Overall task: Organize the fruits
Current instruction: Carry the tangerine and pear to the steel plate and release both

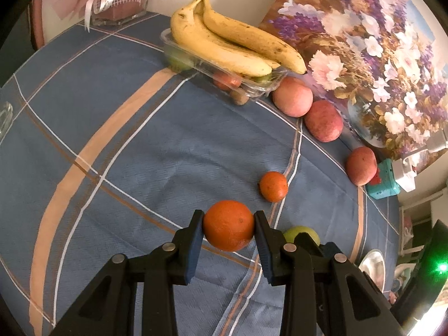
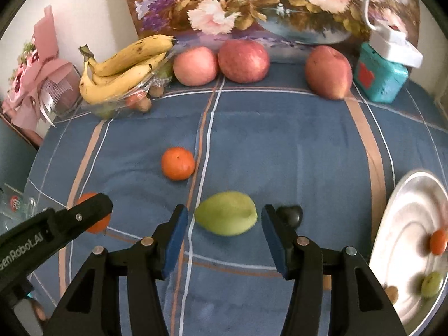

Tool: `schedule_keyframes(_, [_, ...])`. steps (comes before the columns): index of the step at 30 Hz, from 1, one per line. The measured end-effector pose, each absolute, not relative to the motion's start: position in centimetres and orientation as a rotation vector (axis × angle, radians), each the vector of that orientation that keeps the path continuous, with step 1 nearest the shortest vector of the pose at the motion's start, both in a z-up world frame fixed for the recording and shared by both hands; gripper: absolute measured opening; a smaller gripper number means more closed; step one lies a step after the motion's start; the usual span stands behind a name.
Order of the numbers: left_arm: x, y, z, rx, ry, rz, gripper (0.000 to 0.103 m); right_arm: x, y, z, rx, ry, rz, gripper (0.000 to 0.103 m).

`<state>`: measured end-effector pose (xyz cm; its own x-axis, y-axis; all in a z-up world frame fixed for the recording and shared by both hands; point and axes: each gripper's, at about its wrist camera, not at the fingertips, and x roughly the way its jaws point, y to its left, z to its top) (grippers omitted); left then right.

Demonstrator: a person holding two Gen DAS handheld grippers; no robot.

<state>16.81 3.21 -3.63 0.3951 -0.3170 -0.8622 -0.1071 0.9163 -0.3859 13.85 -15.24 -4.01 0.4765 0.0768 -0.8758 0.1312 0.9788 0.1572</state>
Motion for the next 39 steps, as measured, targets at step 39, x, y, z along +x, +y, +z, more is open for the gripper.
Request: schedule_keyframes(39, [15.8,-1.6,-1.0,-0.339,1.109,-0.216,0.038,9.6,-20.3,-1.0,0.299,1.057,-0.144,0.057])
